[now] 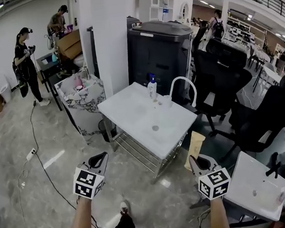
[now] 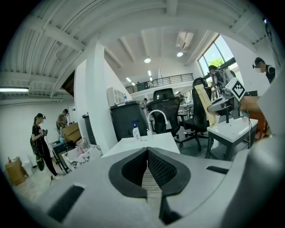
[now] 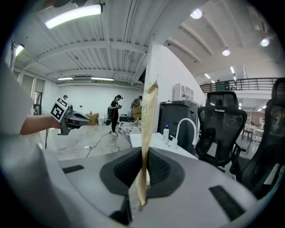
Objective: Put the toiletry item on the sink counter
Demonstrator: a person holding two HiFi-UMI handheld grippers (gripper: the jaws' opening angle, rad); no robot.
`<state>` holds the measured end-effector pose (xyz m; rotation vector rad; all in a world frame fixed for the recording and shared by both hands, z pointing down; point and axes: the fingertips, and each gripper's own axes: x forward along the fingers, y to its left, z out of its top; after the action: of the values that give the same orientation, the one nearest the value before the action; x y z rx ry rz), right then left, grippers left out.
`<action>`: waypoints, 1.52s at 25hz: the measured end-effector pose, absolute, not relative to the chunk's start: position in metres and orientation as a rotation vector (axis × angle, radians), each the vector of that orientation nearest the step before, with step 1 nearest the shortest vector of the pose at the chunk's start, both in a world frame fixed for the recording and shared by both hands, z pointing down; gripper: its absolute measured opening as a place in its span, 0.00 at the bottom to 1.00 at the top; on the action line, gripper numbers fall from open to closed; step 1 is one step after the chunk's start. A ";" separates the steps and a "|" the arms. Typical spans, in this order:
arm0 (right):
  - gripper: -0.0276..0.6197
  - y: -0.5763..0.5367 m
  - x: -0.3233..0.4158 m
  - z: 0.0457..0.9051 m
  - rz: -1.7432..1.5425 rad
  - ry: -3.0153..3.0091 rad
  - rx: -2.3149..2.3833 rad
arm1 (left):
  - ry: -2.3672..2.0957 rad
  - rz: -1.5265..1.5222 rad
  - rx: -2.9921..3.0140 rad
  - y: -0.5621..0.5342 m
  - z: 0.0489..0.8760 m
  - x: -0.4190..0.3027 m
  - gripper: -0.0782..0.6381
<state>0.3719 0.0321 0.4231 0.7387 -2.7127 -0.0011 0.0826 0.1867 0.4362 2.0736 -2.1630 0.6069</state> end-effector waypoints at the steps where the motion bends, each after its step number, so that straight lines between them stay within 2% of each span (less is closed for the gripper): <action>1: 0.07 0.023 0.357 0.422 0.009 -2.707 0.750 | -2.150 0.618 2.082 0.176 0.437 0.068 0.12; 11: 0.07 -0.076 0.205 0.432 0.045 -2.637 0.791 | -2.046 0.626 2.161 0.054 0.441 -0.078 0.12; 21: 0.08 -0.152 0.086 0.462 0.100 -2.583 0.761 | -1.959 0.609 2.207 -0.031 0.458 -0.177 0.12; 33: 0.08 -0.242 -0.019 0.521 0.442 -2.601 0.630 | -1.910 0.594 2.132 -0.112 0.501 -0.241 0.12; 38: 0.08 -0.284 -0.059 0.554 0.773 -2.599 0.595 | -1.905 0.619 2.107 -0.159 0.507 -0.264 0.12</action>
<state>-0.0592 -0.2844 0.5537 0.5950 -2.5989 0.7732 -0.2638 -0.1592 0.5072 2.1068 -1.9047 0.6186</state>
